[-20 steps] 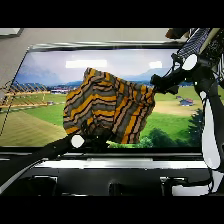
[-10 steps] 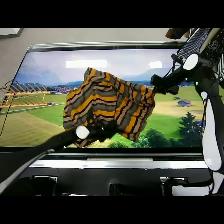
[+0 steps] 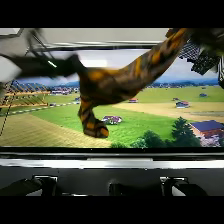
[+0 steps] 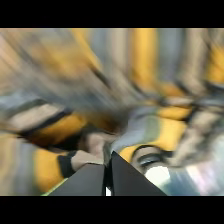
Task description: Fold the clothes and pants, and hang the long-sleeved shirts on hangers.
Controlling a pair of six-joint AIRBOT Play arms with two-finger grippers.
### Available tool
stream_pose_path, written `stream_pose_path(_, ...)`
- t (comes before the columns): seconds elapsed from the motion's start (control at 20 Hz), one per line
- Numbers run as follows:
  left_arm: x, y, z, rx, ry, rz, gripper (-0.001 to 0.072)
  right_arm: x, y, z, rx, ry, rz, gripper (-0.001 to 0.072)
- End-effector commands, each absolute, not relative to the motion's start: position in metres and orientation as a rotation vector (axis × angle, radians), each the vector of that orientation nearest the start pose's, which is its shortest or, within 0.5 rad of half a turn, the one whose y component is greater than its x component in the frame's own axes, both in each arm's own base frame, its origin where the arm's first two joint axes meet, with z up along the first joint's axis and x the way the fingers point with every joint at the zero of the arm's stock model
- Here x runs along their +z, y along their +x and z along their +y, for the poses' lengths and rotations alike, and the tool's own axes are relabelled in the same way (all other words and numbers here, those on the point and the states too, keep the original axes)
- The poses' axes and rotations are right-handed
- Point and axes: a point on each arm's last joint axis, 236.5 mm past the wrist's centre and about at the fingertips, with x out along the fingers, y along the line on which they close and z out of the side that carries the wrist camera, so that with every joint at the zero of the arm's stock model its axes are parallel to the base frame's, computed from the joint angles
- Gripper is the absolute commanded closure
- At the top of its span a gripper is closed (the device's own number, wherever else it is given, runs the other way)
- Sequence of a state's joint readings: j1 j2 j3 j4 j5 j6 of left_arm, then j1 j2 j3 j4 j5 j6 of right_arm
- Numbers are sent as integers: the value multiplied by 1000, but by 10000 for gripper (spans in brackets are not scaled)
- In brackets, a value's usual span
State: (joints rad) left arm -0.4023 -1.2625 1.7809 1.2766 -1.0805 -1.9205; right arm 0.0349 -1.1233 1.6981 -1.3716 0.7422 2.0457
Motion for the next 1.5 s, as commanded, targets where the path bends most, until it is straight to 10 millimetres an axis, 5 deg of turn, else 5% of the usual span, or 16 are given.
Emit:
stream_pose_path(0.0, 430, 373, -167, -439, -201, 351, 689, 510, 363, 32, 172, 625, -146, 691)
stream_pose_path(0.1, 473, 336, -143, -426, -176, 219, 689, 546, 300, 30, 202, 586, -248, 690)
stream_pose_path(0.3, 496, 278, -103, -355, -200, 132, 689, 591, 183, 27, 249, 534, -428, 690)
stream_pose_path(0.4, 497, 260, -97, -357, -208, 123, 689, 591, 156, 27, 255, 529, -437, 690)
stream_pose_path(0.55, 496, 247, -93, -351, -284, 146, 689, 583, 155, 28, 250, 529, -402, 690)
stream_pose_path(0.7, 482, 266, -97, -335, -300, 195, 689, 564, 200, 31, 227, 538, -304, 690)
stream_pose_path(0.85, 428, 320, -112, -297, -271, 348, 689, 496, 296, 39, 170, 594, -19, 690)
stream_pose_path(1.2, 167, 507, -131, -122, -198, 849, 688, 213, 519, 91, 77, 757, 712, 690)
stream_pose_path(1.3, 94, 541, -139, -118, -248, 936, 688, 141, 558, 113, 63, 776, 788, 690)
stream_pose_path(1.45, 6, 554, -149, -113, -330, 1082, 688, 48, 583, 154, 63, 816, 902, 666)
